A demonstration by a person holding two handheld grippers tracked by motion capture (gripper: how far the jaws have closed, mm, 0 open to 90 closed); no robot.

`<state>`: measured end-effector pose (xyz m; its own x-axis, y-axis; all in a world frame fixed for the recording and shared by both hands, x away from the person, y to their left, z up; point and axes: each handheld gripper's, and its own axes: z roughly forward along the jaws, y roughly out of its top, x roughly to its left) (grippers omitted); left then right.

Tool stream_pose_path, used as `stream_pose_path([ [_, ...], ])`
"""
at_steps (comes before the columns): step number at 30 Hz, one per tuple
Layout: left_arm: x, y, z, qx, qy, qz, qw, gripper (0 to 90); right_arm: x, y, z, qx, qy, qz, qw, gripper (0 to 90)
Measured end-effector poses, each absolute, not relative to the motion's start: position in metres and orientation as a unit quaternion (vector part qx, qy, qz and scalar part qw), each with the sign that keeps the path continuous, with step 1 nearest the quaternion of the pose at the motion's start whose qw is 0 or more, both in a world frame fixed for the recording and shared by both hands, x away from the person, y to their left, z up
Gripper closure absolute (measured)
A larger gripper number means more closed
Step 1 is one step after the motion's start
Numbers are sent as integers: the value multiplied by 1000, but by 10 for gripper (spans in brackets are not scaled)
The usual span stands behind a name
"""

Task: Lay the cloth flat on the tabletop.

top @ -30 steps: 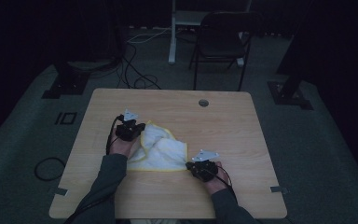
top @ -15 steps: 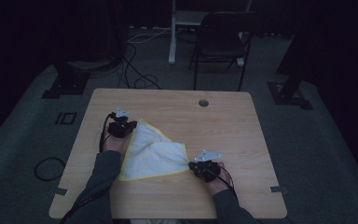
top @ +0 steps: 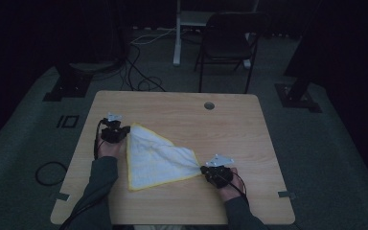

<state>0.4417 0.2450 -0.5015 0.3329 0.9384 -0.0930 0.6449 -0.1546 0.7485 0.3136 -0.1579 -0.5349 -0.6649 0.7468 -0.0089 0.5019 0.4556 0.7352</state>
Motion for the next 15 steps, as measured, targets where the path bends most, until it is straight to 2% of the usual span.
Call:
stream_pose_path([
  [10, 441, 262, -518, 722, 574, 183, 342, 895, 312, -170, -531, 386, 829, 369, 167, 875],
  [12, 439, 261, -520, 728, 566, 183, 342, 873, 310, -167, -532, 381, 833, 366, 167, 875],
  [15, 436, 260, -517, 725, 565, 189, 347, 791, 309, -166, -533, 377, 836, 363, 164, 873],
])
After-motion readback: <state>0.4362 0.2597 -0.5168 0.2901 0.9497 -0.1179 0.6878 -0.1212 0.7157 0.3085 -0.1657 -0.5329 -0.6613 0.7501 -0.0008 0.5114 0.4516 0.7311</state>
